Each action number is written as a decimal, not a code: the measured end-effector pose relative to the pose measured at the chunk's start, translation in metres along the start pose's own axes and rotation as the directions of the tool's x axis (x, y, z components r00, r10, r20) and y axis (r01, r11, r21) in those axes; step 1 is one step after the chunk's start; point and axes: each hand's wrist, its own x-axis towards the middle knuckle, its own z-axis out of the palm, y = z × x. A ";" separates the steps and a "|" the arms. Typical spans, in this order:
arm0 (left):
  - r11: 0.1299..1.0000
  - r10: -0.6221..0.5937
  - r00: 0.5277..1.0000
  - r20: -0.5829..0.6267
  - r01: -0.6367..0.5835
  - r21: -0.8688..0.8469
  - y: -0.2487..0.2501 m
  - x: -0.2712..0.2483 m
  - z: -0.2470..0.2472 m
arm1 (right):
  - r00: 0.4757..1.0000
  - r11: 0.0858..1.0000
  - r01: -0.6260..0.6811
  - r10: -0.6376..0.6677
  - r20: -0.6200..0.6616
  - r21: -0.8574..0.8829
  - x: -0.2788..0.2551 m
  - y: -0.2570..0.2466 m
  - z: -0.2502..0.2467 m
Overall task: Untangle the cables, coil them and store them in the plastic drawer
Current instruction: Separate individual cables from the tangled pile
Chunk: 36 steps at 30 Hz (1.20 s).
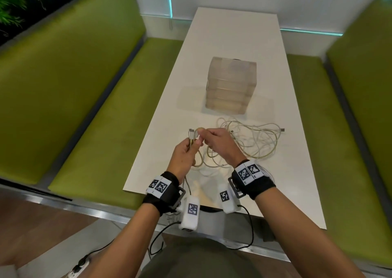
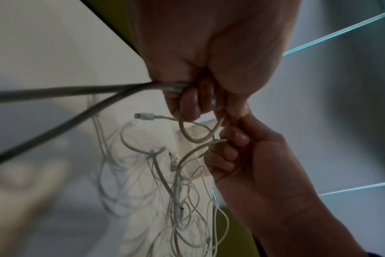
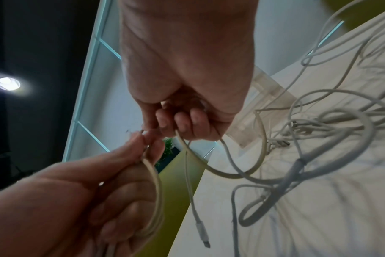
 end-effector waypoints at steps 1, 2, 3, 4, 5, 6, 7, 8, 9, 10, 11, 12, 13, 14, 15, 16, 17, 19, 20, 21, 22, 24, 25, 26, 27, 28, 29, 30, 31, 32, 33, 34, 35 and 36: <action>1.000 0.005 1.000 -0.024 -0.005 -0.023 0.000 0.000 0.002 | 1.000 1.000 0.008 -0.008 0.004 0.002 -0.001 -0.001 0.000; 0.999 0.007 0.999 -0.045 -0.009 -0.045 -0.001 0.000 0.004 | 1.000 1.000 0.022 -0.022 0.007 -0.005 -0.003 -0.001 0.000; 0.997 0.003 0.998 -0.068 -0.008 -0.071 -0.002 0.001 0.005 | 0.999 0.999 0.034 -0.034 0.010 -0.020 -0.003 0.001 -0.001; 0.994 -0.004 0.995 -0.096 -0.006 -0.105 -0.002 0.001 0.005 | 0.999 0.999 0.037 -0.036 0.016 -0.039 -0.003 0.004 -0.001; 0.988 -0.015 0.992 -0.129 -0.005 -0.154 -0.002 0.003 0.003 | 0.999 0.997 0.034 -0.032 0.028 -0.062 -0.003 0.007 -0.002; 0.977 -0.025 0.987 -0.156 -0.010 -0.215 -0.001 0.004 0.001 | 0.998 0.995 0.031 -0.026 0.051 -0.094 -0.003 0.011 -0.002; 0.960 -0.030 0.985 -0.172 -0.019 -0.278 0.000 0.006 -0.001 | 0.996 0.990 0.030 -0.018 0.084 -0.135 -0.004 0.015 -0.002; 0.940 -0.025 0.983 -0.184 -0.040 -0.339 0.003 0.008 -0.003 | 0.992 0.981 0.033 -0.009 0.129 -0.192 -0.005 0.020 -0.002; 0.917 -0.018 0.979 -0.201 -0.064 -0.393 0.006 0.009 -0.006 | 0.983 0.965 0.040 0.008 0.182 -0.259 -0.007 0.025 -0.003; 0.894 -0.017 0.973 -0.229 -0.088 -0.439 0.010 0.011 -0.010 | 0.970 0.946 0.036 0.043 0.237 -0.321 -0.008 0.029 -0.003; 0.872 -0.024 0.964 -0.265 -0.109 -0.478 0.015 0.014 -0.014 | 0.955 0.931 0.020 0.091 0.283 -0.364 -0.009 0.033 -0.004; 0.854 -0.032 0.952 -0.304 -0.132 -0.503 0.019 0.017 -0.019 | 0.942 0.926 -0.003 0.130 0.311 -0.377 -0.011 0.038 -0.006; 0.846 -0.032 0.937 -0.347 -0.159 -0.508 0.022 0.019 -0.026 | 0.940 0.926 -0.012 0.139 0.312 -0.376 -0.012 0.043 -0.010; 0.848 -0.019 0.919 -0.395 -0.194 -0.492 0.025 0.021 -0.033 | 0.949 0.927 -0.007 0.124 0.289 -0.375 -0.012 0.047 -0.015; 0.855 -0.002 0.898 -0.440 -0.227 -0.466 0.027 0.022 -0.040 | 0.962 0.924 0.004 0.102 0.255 -0.382 -0.011 0.051 -0.021; 0.860 0.012 0.878 -0.478 -0.253 -0.443 0.028 0.021 -0.046 | 0.972 0.920 0.008 0.084 0.219 -0.391 -0.009 0.055 -0.027; 0.861 0.020 0.862 -0.506 -0.273 -0.430 0.028 0.020 -0.051 | 0.981 0.916 0.004 0.075 0.180 -0.401 -0.006 0.058 -0.034; 0.854 0.027 0.843 -0.538 -0.299 -0.426 0.028 0.017 -0.057 | 0.992 0.913 -0.028 0.076 0.101 -0.407 0.001 0.060 -0.044; 0.852 0.022 0.841 -0.540 -0.299 -0.430 0.027 0.016 -0.058 | 0.995 0.914 -0.048 0.082 0.066 -0.402 0.004 0.060 -0.048; 0.855 0.010 0.847 -0.532 -0.283 -0.434 0.025 0.016 -0.057 | 0.996 0.917 -0.064 0.085 0.037 -0.393 0.005 0.058 -0.052; 0.867 -0.003 0.858 -0.514 -0.255 -0.429 0.023 0.016 -0.055 | 0.997 0.920 -0.067 0.079 0.016 -0.387 0.005 0.057 -0.054; 0.924 -0.009 0.887 -0.461 -0.169 -0.343 0.017 0.015 -0.048 | 1.000 0.926 -0.024 0.028 0.006 -0.376 0.004 0.053 -0.055; 0.956 -0.006 0.905 -0.425 -0.119 -0.268 0.014 0.014 -0.043 | 1.000 0.929 0.014 -0.008 0.018 -0.371 0.003 0.050 -0.053; 0.979 -0.008 0.924 -0.383 -0.071 -0.191 0.010 0.013 -0.035 | 0.998 0.926 0.062 -0.050 0.042 -0.372 0.001 0.047 -0.050; 0.992 -0.014 0.940 -0.340 -0.030 -0.123 0.007 0.011 -0.027 | 0.994 0.919 0.108 -0.088 0.070 -0.378 0.000 0.044 -0.046; 0.998 -0.018 0.954 -0.298 -0.002 -0.069 0.004 0.010 -0.019 | 0.987 0.909 0.153 -0.124 0.098 -0.389 -0.001 0.040 -0.041; 1.000 -0.022 0.966 -0.257 0.015 -0.028 0.002 0.009 -0.011 | 0.979 0.897 0.197 -0.160 0.125 -0.396 -0.003 0.037 -0.036; 1.000 -0.027 0.975 -0.220 0.029 0.006 -0.001 0.007 -0.005 | 0.971 0.888 0.236 -0.194 0.142 -0.395 -0.005 0.033 -0.032; 0.999 -0.036 0.981 -0.189 0.042 0.026 -0.002 0.006 0.000 | 0.963 0.884 0.264 -0.222 0.151 -0.386 -0.007 0.030 -0.029; 0.998 -0.049 0.986 -0.161 0.054 0.028 -0.003 0.005 0.004 | 0.960 0.885 0.278 -0.237 0.151 -0.375 -0.007 0.028 -0.027; 0.998 -0.056 0.991 -0.123 0.058 0.013 -0.003 0.003 0.006 | 0.958 0.887 0.282 -0.244 0.148 -0.365 -0.008 0.027 -0.026; 0.998 -0.057 0.996 -0.073 0.057 -0.003 -0.003 0.002 0.008 | 0.960 0.892 0.277 -0.243 0.138 -0.357 -0.008 0.025 -0.026; 0.999 -0.050 0.999 -0.019 0.050 -0.006 -0.002 0.000 0.008 | 0.965 0.900 0.260 -0.233 0.120 -0.349 -0.008 0.024 -0.026; 0.999 -0.039 0.999 0.026 0.039 0.014 -0.003 0.001 0.008 | 0.971 0.910 0.238 -0.218 0.097 -0.340 -0.009 0.023 -0.027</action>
